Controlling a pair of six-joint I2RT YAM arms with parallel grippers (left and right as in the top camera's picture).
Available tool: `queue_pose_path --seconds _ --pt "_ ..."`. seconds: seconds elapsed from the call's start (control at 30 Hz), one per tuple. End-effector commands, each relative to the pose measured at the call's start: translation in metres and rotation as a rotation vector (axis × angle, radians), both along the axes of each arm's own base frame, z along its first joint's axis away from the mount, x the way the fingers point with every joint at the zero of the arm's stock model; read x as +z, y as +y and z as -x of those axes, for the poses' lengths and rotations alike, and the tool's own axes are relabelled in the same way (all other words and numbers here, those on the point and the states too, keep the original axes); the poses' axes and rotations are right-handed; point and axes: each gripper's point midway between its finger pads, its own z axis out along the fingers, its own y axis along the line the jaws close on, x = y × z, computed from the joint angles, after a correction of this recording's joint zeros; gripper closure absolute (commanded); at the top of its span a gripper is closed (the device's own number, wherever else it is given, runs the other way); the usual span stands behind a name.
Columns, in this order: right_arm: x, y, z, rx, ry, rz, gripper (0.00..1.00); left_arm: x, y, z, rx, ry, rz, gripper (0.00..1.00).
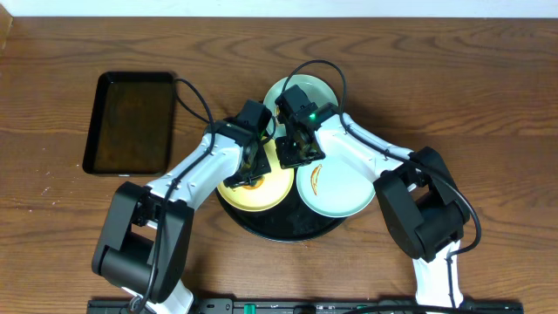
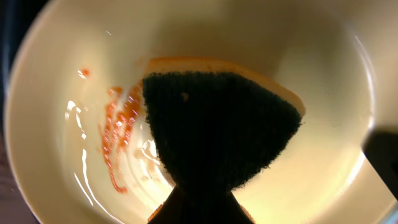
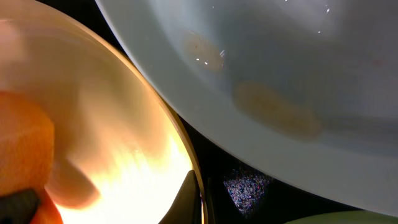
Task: Clean dirty plates on tray and stack at the side
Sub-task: 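Scrub the yellow plate with the sponge while right gripper holds plate rim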
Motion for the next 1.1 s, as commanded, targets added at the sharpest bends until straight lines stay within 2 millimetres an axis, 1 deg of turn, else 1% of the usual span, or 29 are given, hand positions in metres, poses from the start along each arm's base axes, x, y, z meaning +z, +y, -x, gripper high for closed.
queue_pose_path --seconds 0.0,0.13,0.23,0.27,0.33,0.43,0.53,0.57,0.63,0.73,0.77,0.9,1.0,1.07 --pt "0.000 0.001 -0.004 -0.020 -0.009 0.006 0.99 -0.016 0.018 0.009 0.024 0.025 -0.080 0.92" --pt "0.000 0.001 -0.003 -0.020 -0.006 0.007 0.99 -0.019 0.021 0.012 0.019 0.039 -0.087 0.92" --pt "0.000 0.000 -0.003 -0.020 -0.004 0.010 0.99 -0.019 0.023 0.014 -0.073 0.050 -0.100 0.92" --pt "0.000 0.000 -0.003 -0.020 -0.003 0.011 0.99 -0.019 0.026 0.016 -0.093 0.060 -0.110 0.92" --pt "0.000 0.000 -0.003 -0.018 -0.003 0.011 0.99 -0.018 0.039 0.019 -0.094 0.079 -0.155 0.92" --pt "0.000 -0.001 -0.002 -0.018 -0.001 0.013 0.99 -0.015 0.070 0.022 -0.053 0.102 -0.256 0.92" --pt "0.000 0.000 -0.003 -0.018 -0.004 0.011 0.99 -0.016 0.086 0.020 0.006 0.114 -0.249 0.92" --pt "0.000 0.000 -0.003 -0.018 -0.004 0.010 0.99 -0.016 0.087 0.019 0.014 0.118 -0.231 0.92" --pt "0.000 0.000 -0.003 -0.017 -0.005 0.010 0.99 -0.017 0.078 0.017 -0.017 0.122 -0.160 0.93" --pt "0.000 0.000 -0.003 -0.017 -0.005 0.010 0.99 -0.017 0.053 0.013 -0.092 0.111 -0.021 0.93" --pt "0.000 0.000 -0.004 -0.018 -0.006 0.008 0.99 -0.017 0.040 0.011 -0.115 0.101 0.044 0.93" --pt "0.000 0.000 -0.004 -0.018 -0.007 0.008 0.99 -0.013 0.013 0.007 -0.142 0.077 0.164 0.93" --pt "0.000 0.001 -0.004 -0.018 -0.008 0.006 0.99 -0.008 -0.012 0.005 -0.172 0.061 0.275 0.93" --pt "0.000 0.001 -0.004 -0.018 -0.010 0.005 0.99 -0.006 -0.019 0.003 -0.164 0.053 0.297 0.92"
